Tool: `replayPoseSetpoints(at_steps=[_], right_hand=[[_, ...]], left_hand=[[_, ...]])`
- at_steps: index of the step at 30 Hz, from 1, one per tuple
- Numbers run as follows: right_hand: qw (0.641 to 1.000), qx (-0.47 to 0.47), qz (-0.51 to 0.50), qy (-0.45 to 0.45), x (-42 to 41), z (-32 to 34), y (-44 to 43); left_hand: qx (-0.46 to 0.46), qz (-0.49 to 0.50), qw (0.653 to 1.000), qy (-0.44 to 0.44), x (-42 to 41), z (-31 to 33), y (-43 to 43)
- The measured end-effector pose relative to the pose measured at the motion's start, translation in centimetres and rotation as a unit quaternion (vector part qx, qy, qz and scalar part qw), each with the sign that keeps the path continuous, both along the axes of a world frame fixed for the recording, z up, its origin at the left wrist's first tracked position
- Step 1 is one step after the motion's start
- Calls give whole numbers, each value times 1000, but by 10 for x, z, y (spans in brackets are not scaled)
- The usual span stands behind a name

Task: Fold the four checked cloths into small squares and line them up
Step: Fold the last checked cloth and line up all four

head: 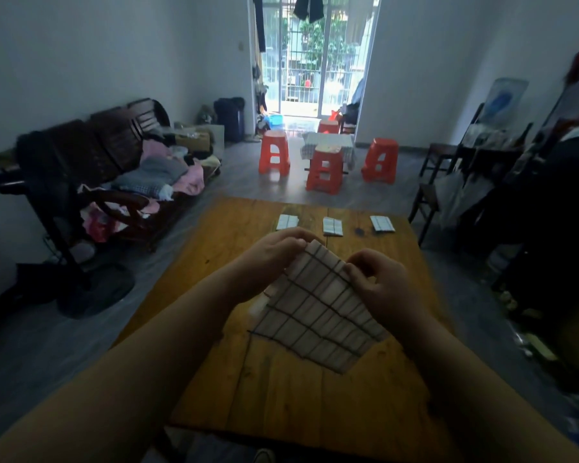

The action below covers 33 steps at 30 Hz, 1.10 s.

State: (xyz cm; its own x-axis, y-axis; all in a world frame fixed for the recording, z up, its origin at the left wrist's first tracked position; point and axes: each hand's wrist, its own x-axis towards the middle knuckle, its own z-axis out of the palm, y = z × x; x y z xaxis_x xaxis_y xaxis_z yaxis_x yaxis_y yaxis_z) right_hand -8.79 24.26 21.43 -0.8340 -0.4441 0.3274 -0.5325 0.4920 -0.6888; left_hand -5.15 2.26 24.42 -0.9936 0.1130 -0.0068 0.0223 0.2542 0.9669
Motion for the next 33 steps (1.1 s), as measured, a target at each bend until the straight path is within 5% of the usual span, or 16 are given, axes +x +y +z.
replayPoseSetpoints(at_steps=[9,20,33], right_hand=[[999,13,-35,36,-2,30,6],[994,17,-32,99,-24,42,3],[993,73,-83,44,-49,-8,58]], left_hand=[[-207,38,970,122,-14,35,32],[-217,65,965,135,-24,53,40],[-172,161,968,92,-42,72,-12]])
